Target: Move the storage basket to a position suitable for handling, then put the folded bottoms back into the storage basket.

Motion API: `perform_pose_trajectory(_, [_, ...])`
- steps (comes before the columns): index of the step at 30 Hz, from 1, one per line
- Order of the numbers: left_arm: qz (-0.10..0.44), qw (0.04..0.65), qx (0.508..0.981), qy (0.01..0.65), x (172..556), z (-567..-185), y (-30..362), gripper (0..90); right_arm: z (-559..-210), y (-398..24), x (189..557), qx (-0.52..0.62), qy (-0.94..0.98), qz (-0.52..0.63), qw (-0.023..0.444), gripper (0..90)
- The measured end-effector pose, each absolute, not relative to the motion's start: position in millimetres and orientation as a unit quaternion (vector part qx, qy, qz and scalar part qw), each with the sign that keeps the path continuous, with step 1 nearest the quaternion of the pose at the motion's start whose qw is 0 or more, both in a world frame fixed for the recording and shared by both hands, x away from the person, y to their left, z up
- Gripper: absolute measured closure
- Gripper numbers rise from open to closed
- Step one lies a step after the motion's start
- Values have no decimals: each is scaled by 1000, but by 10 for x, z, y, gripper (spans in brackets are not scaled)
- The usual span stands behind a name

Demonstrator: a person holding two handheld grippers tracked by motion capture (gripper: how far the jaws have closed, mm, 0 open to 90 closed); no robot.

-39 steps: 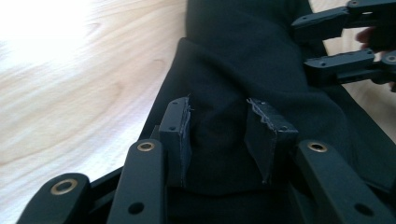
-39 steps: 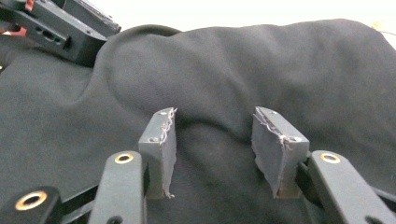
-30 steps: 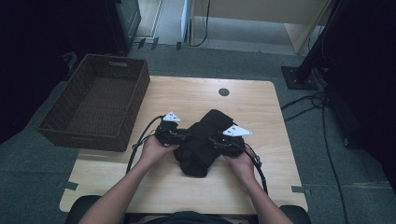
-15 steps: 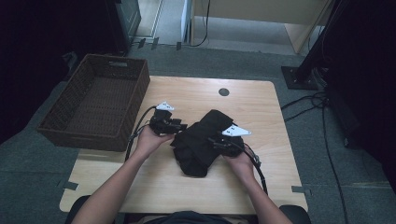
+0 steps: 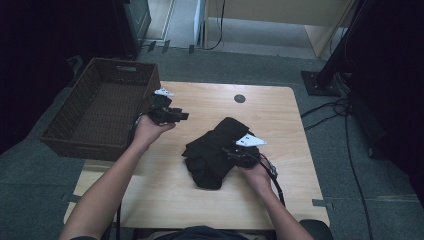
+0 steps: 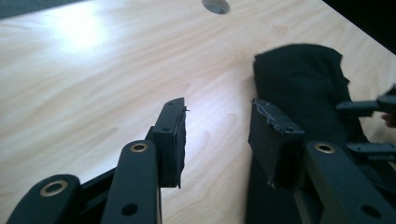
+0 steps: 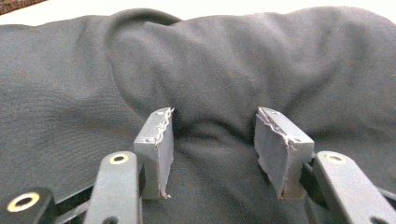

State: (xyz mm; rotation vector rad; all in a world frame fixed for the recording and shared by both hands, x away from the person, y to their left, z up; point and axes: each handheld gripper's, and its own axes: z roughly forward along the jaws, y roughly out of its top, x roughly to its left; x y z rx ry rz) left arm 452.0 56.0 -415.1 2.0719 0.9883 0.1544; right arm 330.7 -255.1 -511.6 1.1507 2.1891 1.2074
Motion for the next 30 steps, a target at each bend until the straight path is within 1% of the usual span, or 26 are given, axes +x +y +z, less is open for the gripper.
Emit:
perform_pose_trajectory(3, [59, 410, 816, 403, 4585, -4097, 626, 549, -5117, -2555, 3309, 410, 780, 431, 194, 477])
perform_pose_trajectory(18, [106, 385, 815, 420, 4795, -3832, 977, 551, -5121, -2558, 3310, 413, 779, 433, 190, 476])
perform_pose_trajectory(23, [118, 382, 807, 435, 4877, -3751, 1180, 554, -5122, -2560, 3311, 412, 779, 433, 189, 476])
perform_pose_trajectory(30, [136, 373, 793, 462, 4939, -3755, 1433, 563, -5125, -2564, 3313, 412, 778, 435, 191, 476])
